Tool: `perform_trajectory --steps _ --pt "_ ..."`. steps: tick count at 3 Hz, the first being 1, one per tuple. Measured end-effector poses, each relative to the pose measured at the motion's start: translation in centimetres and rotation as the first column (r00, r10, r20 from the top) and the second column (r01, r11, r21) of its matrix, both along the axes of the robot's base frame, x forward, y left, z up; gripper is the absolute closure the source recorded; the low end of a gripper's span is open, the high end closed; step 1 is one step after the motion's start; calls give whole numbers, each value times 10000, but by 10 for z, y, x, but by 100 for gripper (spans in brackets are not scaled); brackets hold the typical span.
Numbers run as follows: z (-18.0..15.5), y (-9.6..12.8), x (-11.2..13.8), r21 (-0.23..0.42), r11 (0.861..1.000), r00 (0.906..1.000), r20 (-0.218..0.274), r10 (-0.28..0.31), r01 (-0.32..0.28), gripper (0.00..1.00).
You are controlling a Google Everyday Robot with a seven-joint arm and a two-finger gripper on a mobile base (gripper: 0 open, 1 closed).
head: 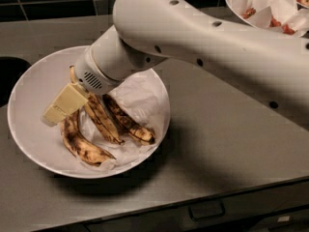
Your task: Pick banana from white bowl
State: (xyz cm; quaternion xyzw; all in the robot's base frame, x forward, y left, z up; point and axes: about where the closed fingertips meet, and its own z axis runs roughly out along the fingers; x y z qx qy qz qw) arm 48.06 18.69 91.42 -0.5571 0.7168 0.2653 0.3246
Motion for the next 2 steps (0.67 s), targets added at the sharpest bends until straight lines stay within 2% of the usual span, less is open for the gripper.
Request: perform_trajectory --steps 1,2 --pt "1 -3 1 -94 9983 9983 114 -579 580 5" --pt "-1 -9 2 -268 9899 9901 229 -1386 1392 5"
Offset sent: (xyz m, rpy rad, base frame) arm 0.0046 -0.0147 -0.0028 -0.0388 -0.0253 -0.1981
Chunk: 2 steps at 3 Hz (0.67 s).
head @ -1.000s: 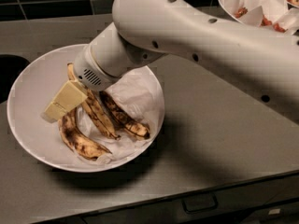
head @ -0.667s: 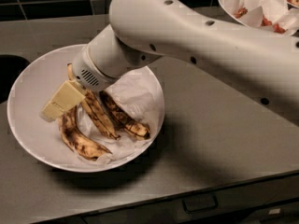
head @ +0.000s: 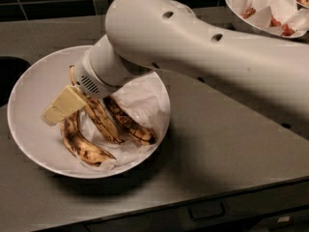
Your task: Pick banana from white bowl
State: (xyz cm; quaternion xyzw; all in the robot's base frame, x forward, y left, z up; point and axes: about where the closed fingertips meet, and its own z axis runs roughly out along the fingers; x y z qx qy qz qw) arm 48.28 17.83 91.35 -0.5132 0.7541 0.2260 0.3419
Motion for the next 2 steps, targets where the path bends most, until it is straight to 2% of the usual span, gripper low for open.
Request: perform_trajectory --steps 2 --pt "2 7 5 -7 9998 9996 164 213 -213 5"
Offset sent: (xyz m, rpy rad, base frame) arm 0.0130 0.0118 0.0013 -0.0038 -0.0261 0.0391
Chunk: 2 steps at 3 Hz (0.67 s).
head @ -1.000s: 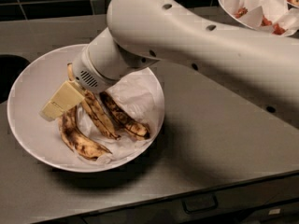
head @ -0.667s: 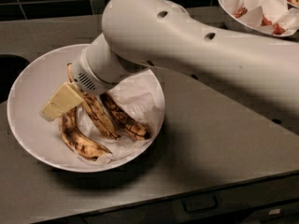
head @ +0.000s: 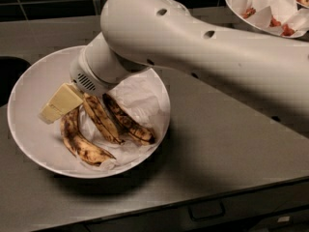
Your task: Pick banana from white bowl
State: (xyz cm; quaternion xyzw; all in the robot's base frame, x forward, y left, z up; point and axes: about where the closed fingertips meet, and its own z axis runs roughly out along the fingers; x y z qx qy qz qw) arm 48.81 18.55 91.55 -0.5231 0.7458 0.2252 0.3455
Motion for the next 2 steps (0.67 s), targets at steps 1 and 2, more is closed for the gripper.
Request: perform_trajectory --steps 1,2 --pt "0 5 3 -18 9998 9998 51 180 -180 6" --pt "0 10 5 -118 9995 9996 44 289 -288 9"
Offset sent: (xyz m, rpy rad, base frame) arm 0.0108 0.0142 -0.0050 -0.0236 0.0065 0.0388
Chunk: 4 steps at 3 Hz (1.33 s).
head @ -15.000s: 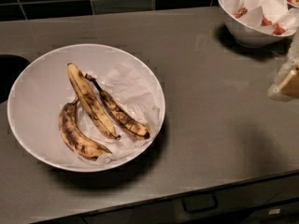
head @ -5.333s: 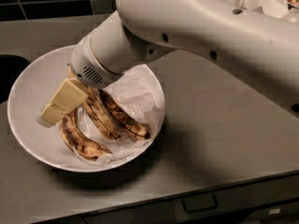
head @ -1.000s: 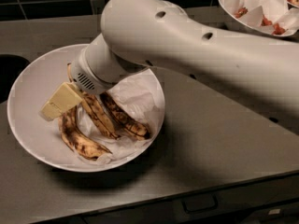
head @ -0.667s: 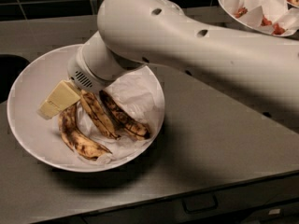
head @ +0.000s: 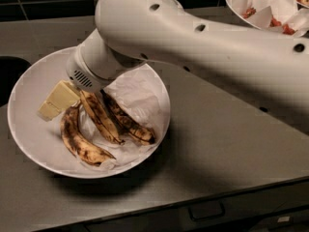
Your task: Pick banana from white bowl
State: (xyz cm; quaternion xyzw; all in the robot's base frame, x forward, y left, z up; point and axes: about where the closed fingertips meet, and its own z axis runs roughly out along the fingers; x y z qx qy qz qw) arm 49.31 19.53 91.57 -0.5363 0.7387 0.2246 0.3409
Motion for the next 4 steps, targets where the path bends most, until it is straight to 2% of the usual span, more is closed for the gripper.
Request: perform_trajectory --steps 3,4 --pt "-12 -4 -2 -383 9987 9991 -235 -346 337 29" --pt "-13 -7 -5 -422 9980 9986 -240 -478 467 47"
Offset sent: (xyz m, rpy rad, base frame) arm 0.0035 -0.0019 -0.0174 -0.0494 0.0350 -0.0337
